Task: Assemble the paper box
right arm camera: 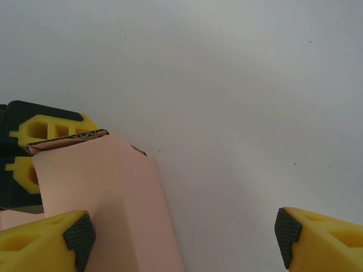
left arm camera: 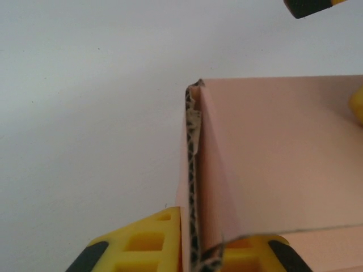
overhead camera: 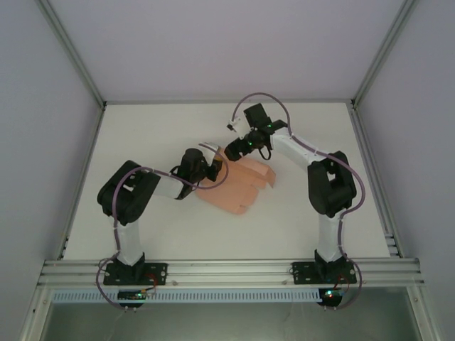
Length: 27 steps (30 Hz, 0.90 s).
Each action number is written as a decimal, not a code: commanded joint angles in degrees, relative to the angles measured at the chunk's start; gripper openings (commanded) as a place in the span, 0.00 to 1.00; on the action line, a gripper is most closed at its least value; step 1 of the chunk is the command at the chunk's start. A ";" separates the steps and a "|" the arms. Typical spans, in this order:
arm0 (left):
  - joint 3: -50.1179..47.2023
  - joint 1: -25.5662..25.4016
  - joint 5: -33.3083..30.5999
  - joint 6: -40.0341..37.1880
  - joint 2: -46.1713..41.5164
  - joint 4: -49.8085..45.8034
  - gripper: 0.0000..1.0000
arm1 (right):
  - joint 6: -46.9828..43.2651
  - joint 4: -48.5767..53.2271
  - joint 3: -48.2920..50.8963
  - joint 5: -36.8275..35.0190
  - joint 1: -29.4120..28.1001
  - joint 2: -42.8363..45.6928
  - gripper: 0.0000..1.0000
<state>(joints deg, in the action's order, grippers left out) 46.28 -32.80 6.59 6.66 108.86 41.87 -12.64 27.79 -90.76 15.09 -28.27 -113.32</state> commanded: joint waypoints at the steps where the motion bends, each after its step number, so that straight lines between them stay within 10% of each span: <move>1: 2.86 -0.15 1.18 1.44 0.87 -0.04 0.17 | -3.42 5.37 1.66 -4.39 -1.35 -3.83 0.84; 8: 5.86 0.83 3.56 2.91 2.91 -0.67 0.25 | -4.62 4.99 3.22 -3.49 -1.35 -4.01 0.83; 16: 7.89 0.90 -2.47 3.16 3.49 -5.34 0.00 | -0.84 2.49 4.10 -1.60 0.79 -1.59 0.84; 27: 5.02 5.12 1.95 13.48 -6.29 -10.77 0.00 | 17.58 -5.82 18.95 2.94 6.72 25.67 0.99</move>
<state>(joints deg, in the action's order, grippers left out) 51.51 -29.28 5.48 14.92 107.28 32.93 -1.10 22.20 -74.50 15.92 -22.90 -94.78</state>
